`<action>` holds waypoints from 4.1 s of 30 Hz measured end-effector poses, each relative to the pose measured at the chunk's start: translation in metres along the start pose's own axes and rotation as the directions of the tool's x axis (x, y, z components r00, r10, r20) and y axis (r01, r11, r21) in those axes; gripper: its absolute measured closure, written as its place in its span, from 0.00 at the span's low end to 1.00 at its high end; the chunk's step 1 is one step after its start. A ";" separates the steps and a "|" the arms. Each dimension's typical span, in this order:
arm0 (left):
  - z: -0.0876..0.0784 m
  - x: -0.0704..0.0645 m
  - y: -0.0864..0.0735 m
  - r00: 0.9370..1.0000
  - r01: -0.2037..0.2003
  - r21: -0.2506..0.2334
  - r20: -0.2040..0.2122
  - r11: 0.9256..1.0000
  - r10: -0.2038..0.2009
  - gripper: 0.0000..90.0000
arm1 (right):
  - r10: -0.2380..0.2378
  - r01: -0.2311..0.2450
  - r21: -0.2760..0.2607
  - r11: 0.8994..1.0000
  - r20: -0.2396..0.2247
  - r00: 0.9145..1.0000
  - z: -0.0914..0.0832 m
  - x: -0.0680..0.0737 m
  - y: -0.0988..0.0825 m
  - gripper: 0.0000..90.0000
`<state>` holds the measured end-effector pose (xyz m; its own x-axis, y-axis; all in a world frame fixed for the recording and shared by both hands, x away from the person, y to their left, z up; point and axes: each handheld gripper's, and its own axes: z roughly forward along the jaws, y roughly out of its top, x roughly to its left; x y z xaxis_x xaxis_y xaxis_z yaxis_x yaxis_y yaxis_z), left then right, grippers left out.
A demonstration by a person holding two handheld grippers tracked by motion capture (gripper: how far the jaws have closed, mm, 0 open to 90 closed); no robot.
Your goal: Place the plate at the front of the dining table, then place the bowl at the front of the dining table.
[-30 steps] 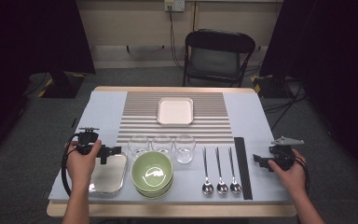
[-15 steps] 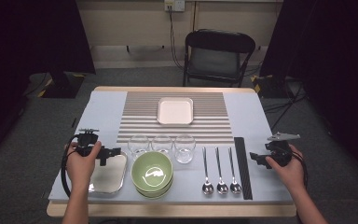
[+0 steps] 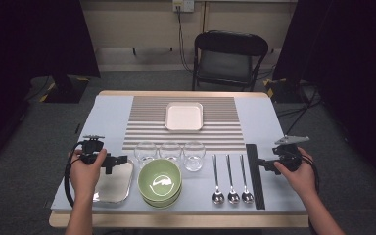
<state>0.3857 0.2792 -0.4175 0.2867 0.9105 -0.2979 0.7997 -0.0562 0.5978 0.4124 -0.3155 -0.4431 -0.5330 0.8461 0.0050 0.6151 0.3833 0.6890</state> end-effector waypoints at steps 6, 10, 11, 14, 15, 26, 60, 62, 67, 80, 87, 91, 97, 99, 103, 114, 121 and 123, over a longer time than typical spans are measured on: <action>0.001 0.001 0.000 1.000 -0.002 0.004 0.003 1.000 0.002 0.25 | -0.030 0.030 0.007 1.000 -0.011 0.999 0.000 0.007 0.007 0.19; 0.001 0.000 0.000 1.000 0.000 0.001 0.005 1.000 0.000 0.25 | -0.046 0.046 0.007 0.999 -0.019 0.999 0.000 0.011 0.011 0.19; 0.001 0.000 0.000 1.000 -0.002 -0.001 0.000 1.000 0.002 0.25 | -0.046 0.047 0.009 0.999 -0.021 0.999 -0.001 0.012 0.012 0.19; 0.001 0.000 -0.001 1.000 -0.004 0.001 -0.005 1.000 0.004 0.25 | -0.050 0.050 -0.003 0.999 -0.036 0.998 -0.001 0.015 0.014 0.19; 0.001 0.000 -0.001 1.000 -0.001 0.000 -0.005 1.000 0.001 0.25 | -0.052 0.052 -0.007 0.999 -0.046 0.998 -0.001 0.017 0.015 0.19; -0.001 0.001 -0.001 1.000 0.001 -0.007 0.002 1.000 -0.001 0.25 | -0.093 0.092 -0.011 0.996 -0.070 0.993 -0.001 0.032 0.033 0.19; -0.004 0.004 -0.004 1.000 0.004 -0.009 -0.001 1.000 -0.004 0.25 | -0.174 0.173 -0.017 0.985 -0.141 0.975 0.016 0.070 0.062 0.19; -0.004 0.005 -0.004 1.000 0.002 -0.014 0.001 1.000 -0.002 0.25 | -0.178 0.178 -0.019 0.984 -0.148 0.973 0.017 0.073 0.064 0.19; -0.005 0.004 -0.003 1.000 -0.003 -0.018 -0.003 1.000 0.003 0.25 | -0.195 0.194 -0.022 0.981 -0.156 0.968 0.017 0.078 0.070 0.19; -0.003 0.004 -0.003 1.000 -0.004 -0.012 0.000 1.000 0.004 0.25 | -0.206 0.202 -0.040 0.979 -0.185 0.961 0.019 0.091 0.083 0.19; -0.001 0.005 -0.004 1.000 -0.003 -0.009 -0.005 1.000 0.003 0.25 | -0.210 0.207 -0.036 0.978 -0.193 0.959 0.019 0.096 0.087 0.19; -0.002 0.005 -0.004 1.000 -0.001 -0.013 -0.001 1.000 0.001 0.25 | -0.210 0.207 -0.037 0.978 -0.203 0.956 0.020 0.099 0.092 0.19; -0.002 0.005 -0.004 1.000 -0.002 -0.010 0.001 1.000 0.002 0.25 | -0.224 0.221 -0.041 0.974 -0.211 0.951 0.022 0.104 0.097 0.19; -0.002 0.005 -0.004 1.000 0.001 -0.013 0.004 1.000 -0.001 0.25 | -0.227 0.223 -0.040 0.974 -0.214 0.950 0.023 0.106 0.099 0.19; -0.002 0.006 -0.004 1.000 0.004 -0.014 0.004 1.000 -0.004 0.25 | -0.233 0.229 -0.045 0.972 -0.226 0.946 0.023 0.110 0.102 0.19; -0.002 0.005 -0.004 1.000 0.002 -0.013 0.004 1.000 -0.002 0.25 | -0.252 0.245 -0.058 0.968 -0.248 0.935 0.022 0.123 0.112 0.19; -0.003 0.005 -0.004 1.000 0.001 -0.018 0.004 1.000 -0.001 0.25 | -0.266 0.259 -0.061 0.964 -0.259 0.929 0.022 0.128 0.116 0.20; -0.004 0.005 -0.004 1.000 -0.001 -0.019 0.004 1.000 0.001 0.25 | -0.271 0.263 -0.065 0.963 -0.262 0.926 0.022 0.131 0.118 0.20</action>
<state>0.3818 0.2859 -0.4191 0.2893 0.9089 -0.3003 0.7896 -0.0492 0.6117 0.4285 -0.1512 -0.3772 -0.8125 0.5829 0.0083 0.4142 0.5672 0.7119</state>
